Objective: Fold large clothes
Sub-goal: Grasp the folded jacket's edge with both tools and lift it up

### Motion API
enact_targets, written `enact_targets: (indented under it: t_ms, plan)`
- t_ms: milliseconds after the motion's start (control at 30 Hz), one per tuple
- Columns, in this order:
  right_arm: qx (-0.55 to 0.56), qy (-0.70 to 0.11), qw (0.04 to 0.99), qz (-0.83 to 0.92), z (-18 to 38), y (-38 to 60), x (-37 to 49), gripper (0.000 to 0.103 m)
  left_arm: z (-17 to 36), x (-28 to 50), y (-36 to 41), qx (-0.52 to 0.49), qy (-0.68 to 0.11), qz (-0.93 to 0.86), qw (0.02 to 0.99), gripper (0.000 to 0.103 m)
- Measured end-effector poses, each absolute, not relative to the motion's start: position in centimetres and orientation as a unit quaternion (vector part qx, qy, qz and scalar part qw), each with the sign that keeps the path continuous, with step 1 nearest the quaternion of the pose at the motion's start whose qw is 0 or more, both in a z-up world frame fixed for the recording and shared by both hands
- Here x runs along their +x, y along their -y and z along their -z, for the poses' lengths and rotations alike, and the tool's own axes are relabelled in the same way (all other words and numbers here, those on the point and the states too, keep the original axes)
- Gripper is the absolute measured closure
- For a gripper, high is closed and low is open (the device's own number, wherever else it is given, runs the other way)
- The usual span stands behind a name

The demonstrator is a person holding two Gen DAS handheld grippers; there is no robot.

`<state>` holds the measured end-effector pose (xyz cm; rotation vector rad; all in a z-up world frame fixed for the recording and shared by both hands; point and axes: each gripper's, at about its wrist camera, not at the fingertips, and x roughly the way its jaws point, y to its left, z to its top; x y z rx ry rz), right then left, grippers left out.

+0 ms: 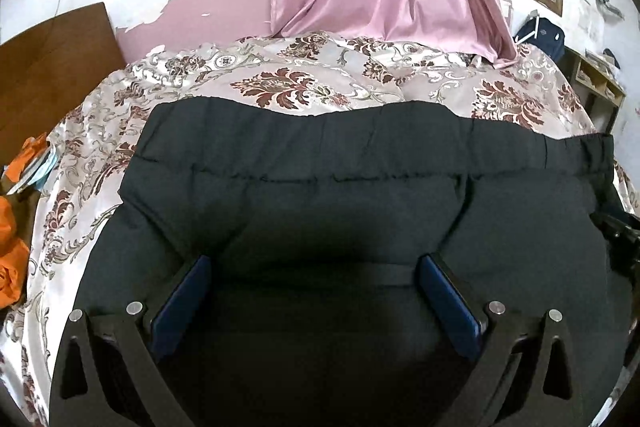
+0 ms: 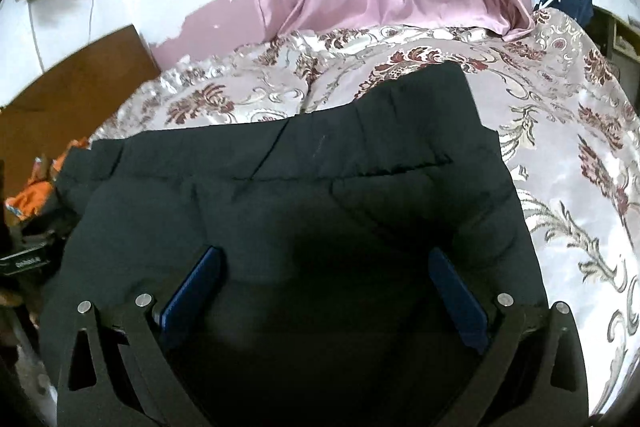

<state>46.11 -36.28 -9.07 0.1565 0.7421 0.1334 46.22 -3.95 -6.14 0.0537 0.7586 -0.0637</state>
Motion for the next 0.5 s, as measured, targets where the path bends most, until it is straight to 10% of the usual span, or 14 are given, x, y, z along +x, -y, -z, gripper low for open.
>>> enact_targets:
  t_ms: [500]
  plan:
    - [0.115, -0.282, 0.952, 0.029, 4.1, 42.0, 42.3, 0.001, 2.0, 42.9, 0.5, 0.052, -0.295, 0.001, 0.954, 0.000]
